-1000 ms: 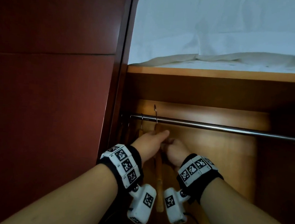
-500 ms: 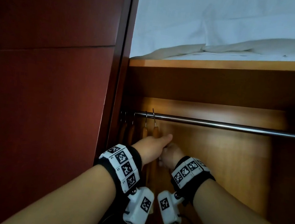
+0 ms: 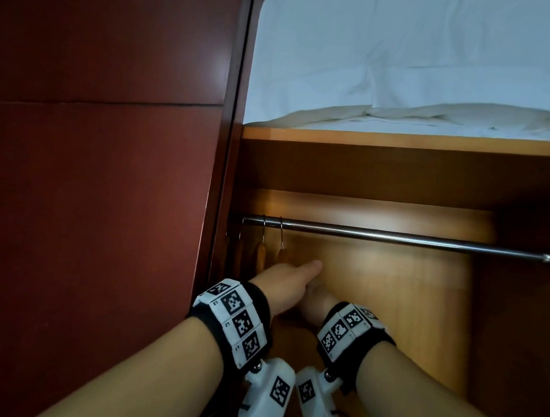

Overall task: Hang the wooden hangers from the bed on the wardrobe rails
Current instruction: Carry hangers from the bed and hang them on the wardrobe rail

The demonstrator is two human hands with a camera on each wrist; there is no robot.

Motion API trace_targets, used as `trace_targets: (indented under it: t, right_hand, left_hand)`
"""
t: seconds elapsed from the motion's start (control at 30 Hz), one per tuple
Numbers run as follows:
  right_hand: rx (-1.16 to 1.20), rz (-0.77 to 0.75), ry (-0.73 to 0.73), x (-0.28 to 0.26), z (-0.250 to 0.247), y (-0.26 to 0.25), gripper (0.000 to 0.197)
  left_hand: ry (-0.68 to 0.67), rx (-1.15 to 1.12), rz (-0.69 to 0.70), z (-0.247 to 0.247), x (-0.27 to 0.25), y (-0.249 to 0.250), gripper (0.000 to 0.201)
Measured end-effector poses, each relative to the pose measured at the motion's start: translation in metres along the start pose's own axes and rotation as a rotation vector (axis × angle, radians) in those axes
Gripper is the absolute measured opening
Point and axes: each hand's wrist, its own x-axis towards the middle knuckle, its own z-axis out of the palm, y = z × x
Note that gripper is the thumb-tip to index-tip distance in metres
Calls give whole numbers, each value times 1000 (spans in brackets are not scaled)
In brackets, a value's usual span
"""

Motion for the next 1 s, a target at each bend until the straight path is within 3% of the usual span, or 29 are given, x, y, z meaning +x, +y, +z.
trace_targets:
  t: [0.13, 0.3, 0.37, 0.47, 0.6, 0.67, 0.77, 0.87, 1.0]
  right_hand:
    - [116, 140, -30, -11, -9, -6, 37]
    - [191, 172, 56, -36, -31, 3, 42]
    - [178, 180, 104, -48, -41, 8, 39]
    - [139, 203, 165, -69, -60, 14, 18]
    - [139, 221, 238, -99, -87, 15, 15]
    - [146, 219, 267, -116, -101, 10, 17]
    - [135, 206, 280, -145, -122, 3, 12]
    - [134, 172, 294, -179, -146, -6, 11]
    - [99, 147, 319, -239, -183, -13, 21]
  left_hand:
    - [-10, -78, 58, 0, -8, 0, 46]
    - [-9, -185, 157, 2, -18, -4, 56]
    - [-32, -253, 155, 6, -21, -6, 56]
    - [-47, -307, 156, 16, -25, -9, 55]
    - [-99, -331, 130, 33, -44, -5, 23]
    - [-123, -358, 115, 44, -57, 1, 16]
    - [-177, -413, 130, 62, -77, 15, 16]
    - [-240, -476, 163, 87, -97, 34, 37]
    - [-369, -542, 170, 136, -132, 65, 27]
